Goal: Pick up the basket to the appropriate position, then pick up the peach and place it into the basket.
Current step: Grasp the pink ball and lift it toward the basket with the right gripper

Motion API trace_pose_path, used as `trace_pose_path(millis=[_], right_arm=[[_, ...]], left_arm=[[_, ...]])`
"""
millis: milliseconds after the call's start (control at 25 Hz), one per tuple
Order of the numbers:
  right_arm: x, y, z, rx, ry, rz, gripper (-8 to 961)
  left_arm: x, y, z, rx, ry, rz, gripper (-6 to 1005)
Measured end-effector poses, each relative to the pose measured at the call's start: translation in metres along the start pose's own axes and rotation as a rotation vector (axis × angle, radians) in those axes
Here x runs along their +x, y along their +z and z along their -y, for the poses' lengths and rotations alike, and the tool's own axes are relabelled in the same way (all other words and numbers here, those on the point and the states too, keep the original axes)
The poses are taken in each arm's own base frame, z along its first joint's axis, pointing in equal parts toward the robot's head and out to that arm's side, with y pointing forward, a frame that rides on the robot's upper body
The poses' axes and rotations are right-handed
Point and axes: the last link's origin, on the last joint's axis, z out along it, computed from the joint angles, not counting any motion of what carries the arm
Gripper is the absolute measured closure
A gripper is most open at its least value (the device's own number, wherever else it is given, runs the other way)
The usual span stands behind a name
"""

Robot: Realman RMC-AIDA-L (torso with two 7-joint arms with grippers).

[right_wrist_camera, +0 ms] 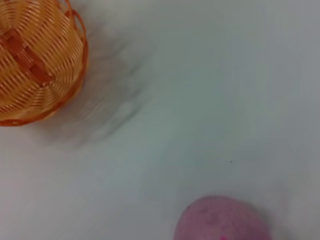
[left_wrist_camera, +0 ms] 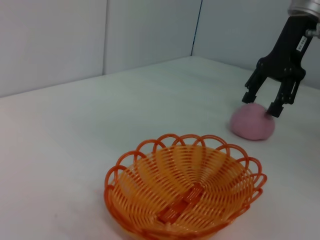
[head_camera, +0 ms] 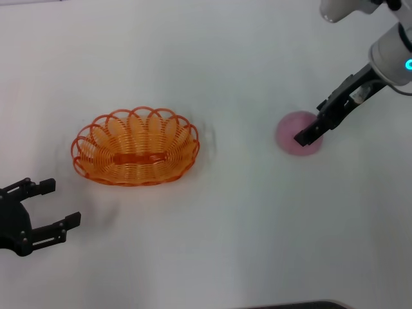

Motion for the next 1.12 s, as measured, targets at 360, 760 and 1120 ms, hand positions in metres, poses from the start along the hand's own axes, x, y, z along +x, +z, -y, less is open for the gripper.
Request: trace_pose_path(millis=[360, 760, 1120], right_arm=[[-0.001, 0.014, -0.002, 0.007, -0.017, -0.025, 54], [-0.002, 0.017, -0.002, 0.005, -0.022, -0.035, 76], [-0.001, 0.018, 0.0, 0.018, -0.009, -0.027, 133]], left_arm=[[-0.001, 0.0, -0.001, 0.001, -0.003, 0.0, 171], [-0.001, 0.0, -0.001, 0.001, -0.004, 0.002, 172], [-0.002, 0.0, -0.001, -0.001, -0.003, 0.004, 172]])
